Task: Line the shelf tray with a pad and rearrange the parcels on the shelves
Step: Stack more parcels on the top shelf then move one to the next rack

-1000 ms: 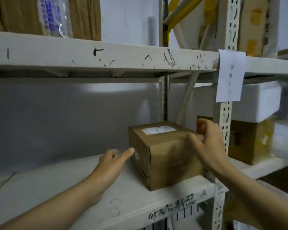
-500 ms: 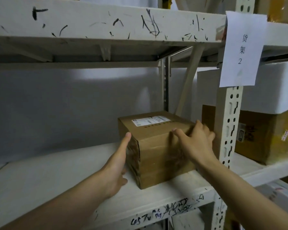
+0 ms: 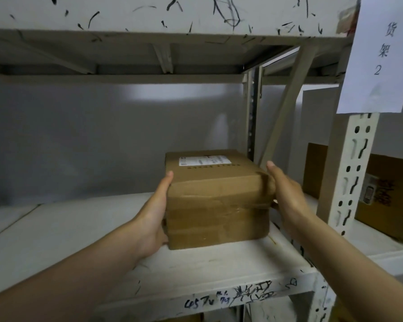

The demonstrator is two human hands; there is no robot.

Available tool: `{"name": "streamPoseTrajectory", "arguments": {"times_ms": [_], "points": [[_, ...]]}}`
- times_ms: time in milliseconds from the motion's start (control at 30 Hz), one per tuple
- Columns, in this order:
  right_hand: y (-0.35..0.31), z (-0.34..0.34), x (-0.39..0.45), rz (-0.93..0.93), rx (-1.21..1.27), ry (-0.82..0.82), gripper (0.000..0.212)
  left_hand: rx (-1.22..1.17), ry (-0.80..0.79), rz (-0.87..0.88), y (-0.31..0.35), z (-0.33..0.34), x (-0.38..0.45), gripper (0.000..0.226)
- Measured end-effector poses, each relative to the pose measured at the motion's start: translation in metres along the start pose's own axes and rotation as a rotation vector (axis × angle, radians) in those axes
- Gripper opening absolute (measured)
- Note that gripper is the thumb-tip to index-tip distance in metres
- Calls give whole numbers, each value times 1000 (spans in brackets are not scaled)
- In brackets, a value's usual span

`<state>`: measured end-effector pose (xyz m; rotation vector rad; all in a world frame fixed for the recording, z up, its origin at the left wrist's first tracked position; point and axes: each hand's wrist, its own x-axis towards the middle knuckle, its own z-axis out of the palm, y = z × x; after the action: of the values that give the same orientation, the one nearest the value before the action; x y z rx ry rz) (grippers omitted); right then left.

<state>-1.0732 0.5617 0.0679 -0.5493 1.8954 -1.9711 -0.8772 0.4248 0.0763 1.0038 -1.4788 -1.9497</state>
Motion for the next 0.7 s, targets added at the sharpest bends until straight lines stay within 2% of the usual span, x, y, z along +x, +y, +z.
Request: {"name": "streamPoseTrajectory", "arguments": {"times_ms": [67,100,233,300,433,700], "points": [[2,-2,-1,-15,10,-35,55,-25,59,6,1,-9,4,58],[2,-2,-3,-12,15,-43,53,-24,100,5,1,-17,6,61],[4,3,-8,49,-33,-118,58,23,175,-24,4,-44,11,89],[7,8,-12,96,-22,-162,47,-1,123,-45,7,-47,10,94],[10,16,-23,144,64,-177,28,9,-14,-37,8,-38,2,82],[10,22,-70,61,125,-176,32,44,3,129,-11,-60,-31,56]]}}
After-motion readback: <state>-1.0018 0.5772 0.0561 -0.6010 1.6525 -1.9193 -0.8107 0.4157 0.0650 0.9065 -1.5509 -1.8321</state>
